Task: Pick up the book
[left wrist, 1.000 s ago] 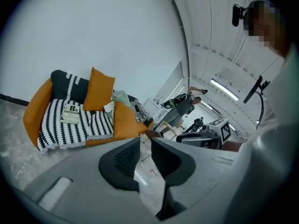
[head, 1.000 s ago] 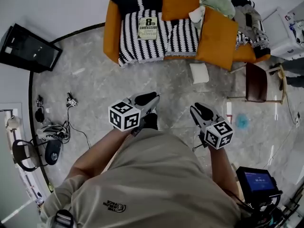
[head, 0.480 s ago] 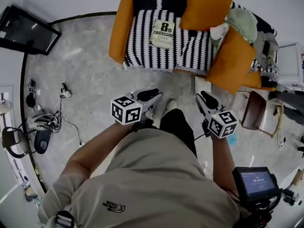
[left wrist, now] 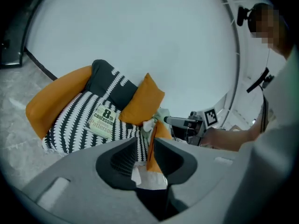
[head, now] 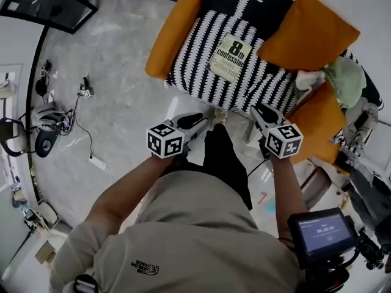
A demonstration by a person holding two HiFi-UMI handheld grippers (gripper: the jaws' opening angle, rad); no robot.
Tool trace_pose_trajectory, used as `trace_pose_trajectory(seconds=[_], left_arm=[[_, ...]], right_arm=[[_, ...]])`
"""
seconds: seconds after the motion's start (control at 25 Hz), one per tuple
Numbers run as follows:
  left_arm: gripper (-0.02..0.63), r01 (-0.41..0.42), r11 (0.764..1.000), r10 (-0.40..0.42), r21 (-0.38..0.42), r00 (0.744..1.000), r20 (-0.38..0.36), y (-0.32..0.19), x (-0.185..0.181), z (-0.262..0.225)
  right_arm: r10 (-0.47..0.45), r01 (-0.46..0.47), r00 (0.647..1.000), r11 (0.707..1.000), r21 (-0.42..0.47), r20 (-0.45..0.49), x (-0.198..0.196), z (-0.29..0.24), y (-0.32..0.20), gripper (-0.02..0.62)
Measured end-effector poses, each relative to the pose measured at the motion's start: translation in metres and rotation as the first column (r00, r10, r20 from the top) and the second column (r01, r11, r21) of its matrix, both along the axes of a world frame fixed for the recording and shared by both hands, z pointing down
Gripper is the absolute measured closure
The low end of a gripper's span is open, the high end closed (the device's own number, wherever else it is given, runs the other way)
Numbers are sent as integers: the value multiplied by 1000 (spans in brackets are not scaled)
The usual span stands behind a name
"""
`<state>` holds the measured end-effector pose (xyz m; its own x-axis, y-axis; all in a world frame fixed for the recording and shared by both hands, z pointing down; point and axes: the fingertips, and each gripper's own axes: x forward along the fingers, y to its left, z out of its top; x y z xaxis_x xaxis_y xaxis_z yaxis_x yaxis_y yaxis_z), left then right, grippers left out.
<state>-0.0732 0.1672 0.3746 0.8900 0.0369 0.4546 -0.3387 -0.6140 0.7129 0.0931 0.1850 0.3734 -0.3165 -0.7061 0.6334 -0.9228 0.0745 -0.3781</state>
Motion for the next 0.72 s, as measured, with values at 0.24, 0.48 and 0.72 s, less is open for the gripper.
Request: trace_pose_trajectory(seconds=[0.24,0.48,0.72], left_arm=[[512,129,991,-124,-45,987,99,-39,56,64],[494,224,966,-203,-126,966,157,-69,100,141],[479,219,961,-172,-168,951,259,-79,124,217]], right_arm=[[-214,214,977,976,-50,13,57,66,-92,463],[-311,308,950,947,-97,-21,106,148,-171,443],[-336,329,941,934,-141,-32,136,229,-229,433]])
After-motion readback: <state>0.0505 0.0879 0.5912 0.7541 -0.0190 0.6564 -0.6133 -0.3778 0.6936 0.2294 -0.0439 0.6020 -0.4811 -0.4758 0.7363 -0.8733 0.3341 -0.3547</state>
